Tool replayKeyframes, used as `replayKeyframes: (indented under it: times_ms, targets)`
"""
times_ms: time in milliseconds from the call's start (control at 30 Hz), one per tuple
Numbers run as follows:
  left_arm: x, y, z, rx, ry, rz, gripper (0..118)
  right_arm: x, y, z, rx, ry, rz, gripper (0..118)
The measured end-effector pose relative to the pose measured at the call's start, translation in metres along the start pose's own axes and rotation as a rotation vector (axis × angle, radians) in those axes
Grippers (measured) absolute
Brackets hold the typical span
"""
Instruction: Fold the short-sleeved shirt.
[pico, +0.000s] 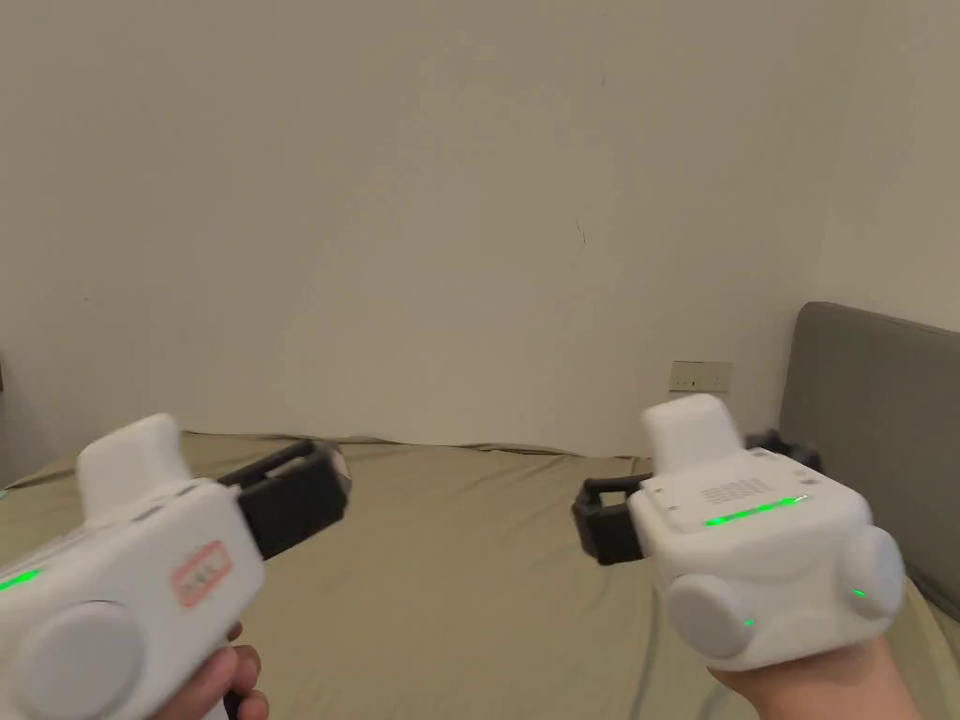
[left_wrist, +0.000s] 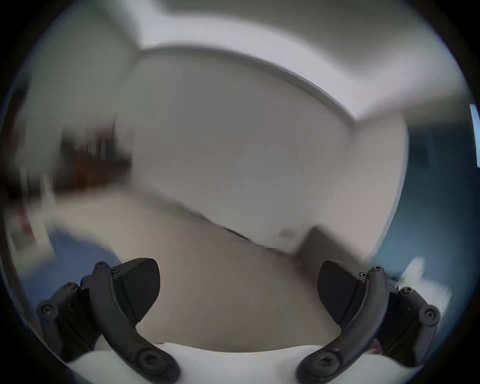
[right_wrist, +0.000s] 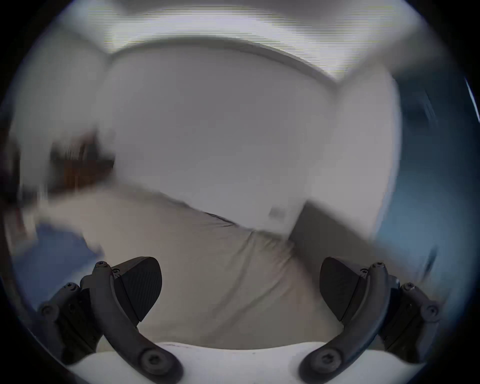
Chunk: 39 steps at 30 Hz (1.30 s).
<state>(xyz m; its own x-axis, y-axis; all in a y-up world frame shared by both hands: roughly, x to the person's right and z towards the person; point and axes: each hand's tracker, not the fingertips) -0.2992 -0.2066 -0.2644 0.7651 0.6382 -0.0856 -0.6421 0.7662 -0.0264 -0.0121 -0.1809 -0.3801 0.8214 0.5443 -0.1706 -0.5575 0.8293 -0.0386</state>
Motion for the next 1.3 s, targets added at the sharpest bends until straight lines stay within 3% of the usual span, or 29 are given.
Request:
replayKeyframes:
  times_ms: [33,100,133,167,200,267,300,367,400,433,467,500,533,567,667,733,900,967,1000,1033,1067,1100,1200,1300]
  targets:
    - [-0.024,-0.004,-0.004,-0.075,-0.024,0.265,118,-0.019,0.004,0.005,0.069,-0.014,0.281,118]
    - [-0.068,-0.020,-0.021,-0.235,-0.083,0.703,118,-0.055,-0.018,0.018,0.231,-0.065,0.924,118]
    - [-0.083,-0.029,-0.028,-0.320,-0.047,0.806,118,-0.066,-0.030,0.018,0.282,-0.134,1.127,118]
    - [-0.093,-0.034,-0.033,-0.350,-0.044,0.812,118,-0.071,-0.038,0.019,0.288,-0.170,1.173,118]
    - [-0.091,-0.036,-0.032,-0.335,-0.013,0.755,118,-0.072,-0.038,0.018,0.274,-0.151,1.148,118]
    - [-0.064,-0.016,-0.023,-0.162,0.167,0.368,118,-0.058,-0.021,0.014,0.219,-0.073,0.815,118]
    - [-0.042,-0.005,-0.018,-0.058,0.222,0.138,118,-0.043,-0.015,0.010,0.198,-0.056,0.617,118]
    - [0.008,0.003,-0.011,0.162,0.228,-0.339,118,-0.004,-0.002,0.006,0.173,0.003,0.104,118]
    - [0.031,-0.001,-0.009,0.259,0.250,-0.575,118,0.019,-0.002,0.005,0.146,0.070,-0.171,118]
    - [0.046,-0.007,-0.008,0.301,0.283,-0.745,118,0.039,-0.007,0.003,0.117,0.149,-0.395,118]
    - [0.059,-0.015,-0.007,0.320,0.316,-0.858,118,0.053,-0.015,0.003,0.115,0.223,-0.586,118]
    - [0.068,-0.021,-0.008,0.328,0.338,-0.916,118,0.059,-0.027,0.007,0.126,0.251,-0.716,118]
    - [0.067,-0.026,-0.007,0.318,0.301,-0.898,118,0.059,-0.038,0.011,0.135,0.231,-0.774,118]
    - [0.066,-0.028,-0.007,0.291,0.256,-0.837,118,0.056,-0.048,0.018,0.137,0.194,-0.787,118]
    - [0.055,-0.025,-0.012,0.156,0.284,-0.624,118,0.050,-0.058,0.021,0.100,0.104,-0.630,118]
    - [0.046,-0.020,-0.016,0.108,0.250,-0.566,118,0.047,-0.059,0.021,0.108,0.078,-0.628,118]
    - [0.050,-0.030,-0.016,0.131,0.239,-0.696,118,0.056,-0.057,0.024,0.104,0.100,-0.655,118]
    - [0.056,-0.032,-0.017,0.037,0.322,-0.759,118,0.051,-0.059,0.025,0.049,0.062,-0.592,118]
    - [0.057,-0.035,-0.016,0.073,0.296,-0.725,112,0.047,-0.062,0.028,0.079,0.043,-0.576,107]
    - [0.052,-0.036,-0.007,0.105,0.241,-0.698,76,0.044,-0.065,0.031,0.097,0.024,-0.558,76]
    - [0.054,-0.036,-0.008,0.124,0.153,-0.669,12,0.041,-0.068,0.032,0.096,0.011,-0.544,23]
    - [0.056,-0.035,-0.015,0.071,0.156,-0.672,0,0.038,-0.071,0.030,0.062,0.006,-0.538,4]
    - [0.052,-0.034,-0.024,-0.012,0.079,-0.655,0,0.039,-0.086,0.035,0.052,0.011,-0.581,4]
    - [0.050,-0.041,-0.023,0.001,0.141,-0.686,0,0.048,-0.094,0.028,0.013,-0.002,-0.601,4]
